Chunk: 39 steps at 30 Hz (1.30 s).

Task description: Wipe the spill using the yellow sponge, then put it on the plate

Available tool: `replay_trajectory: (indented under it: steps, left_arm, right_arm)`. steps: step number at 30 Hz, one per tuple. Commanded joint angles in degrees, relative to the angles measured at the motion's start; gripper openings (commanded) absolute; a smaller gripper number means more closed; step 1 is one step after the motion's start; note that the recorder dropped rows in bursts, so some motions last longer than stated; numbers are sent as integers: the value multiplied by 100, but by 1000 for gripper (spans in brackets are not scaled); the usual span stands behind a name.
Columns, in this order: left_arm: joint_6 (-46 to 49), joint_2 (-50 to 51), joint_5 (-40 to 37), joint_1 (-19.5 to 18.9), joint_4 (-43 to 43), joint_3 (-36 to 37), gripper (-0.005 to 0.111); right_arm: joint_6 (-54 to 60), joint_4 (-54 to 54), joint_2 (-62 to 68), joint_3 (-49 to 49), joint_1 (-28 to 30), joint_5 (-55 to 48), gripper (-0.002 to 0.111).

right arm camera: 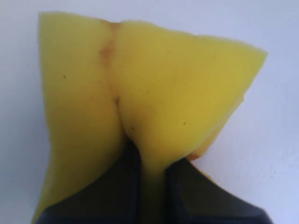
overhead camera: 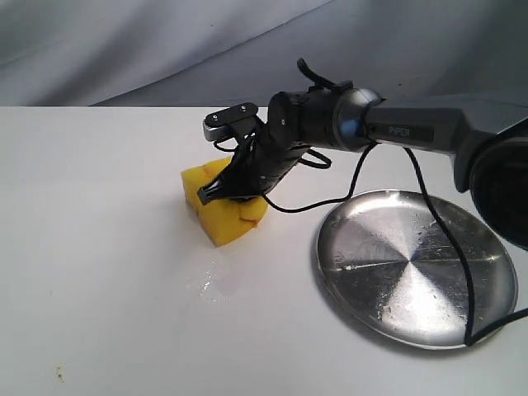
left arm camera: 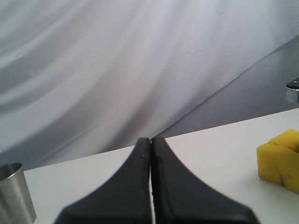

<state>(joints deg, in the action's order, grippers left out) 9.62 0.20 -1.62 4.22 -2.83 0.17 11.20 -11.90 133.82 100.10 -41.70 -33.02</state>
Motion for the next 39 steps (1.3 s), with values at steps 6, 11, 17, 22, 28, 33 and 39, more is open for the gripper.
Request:
replay_trajectory:
  steps: [6,11,17,22,28,33,39]
  left_arm:
    - [-50,-20,29,-25,41,-17,0]
    - [-50,-20,29,-25,41,-17,0]
    - [-50,-20,29,-25,41,-17,0]
    - [-50,-20,29,-25,41,-17,0]
    - [-50,-20,29,-25,41,-17,0]
    - [-50,-20,29,-25,41,-17,0]
    - [-50,-20,29,-25,41,-17,0]
  right_arm:
    - [-2116,3196,180,209,340,-708,0]
    - [-380,1229,217,471,172,-623,0]
    - [860,814,352,471,-971,-993,0]
    - [-1228,3032,352,471,-444,-1297,0]
    - [-2268,2510,352,471,657,-1417,0]
    - [-767,925,352,471,505,-969,0]
    - [774,-311,352,471,-357,-1196,0]
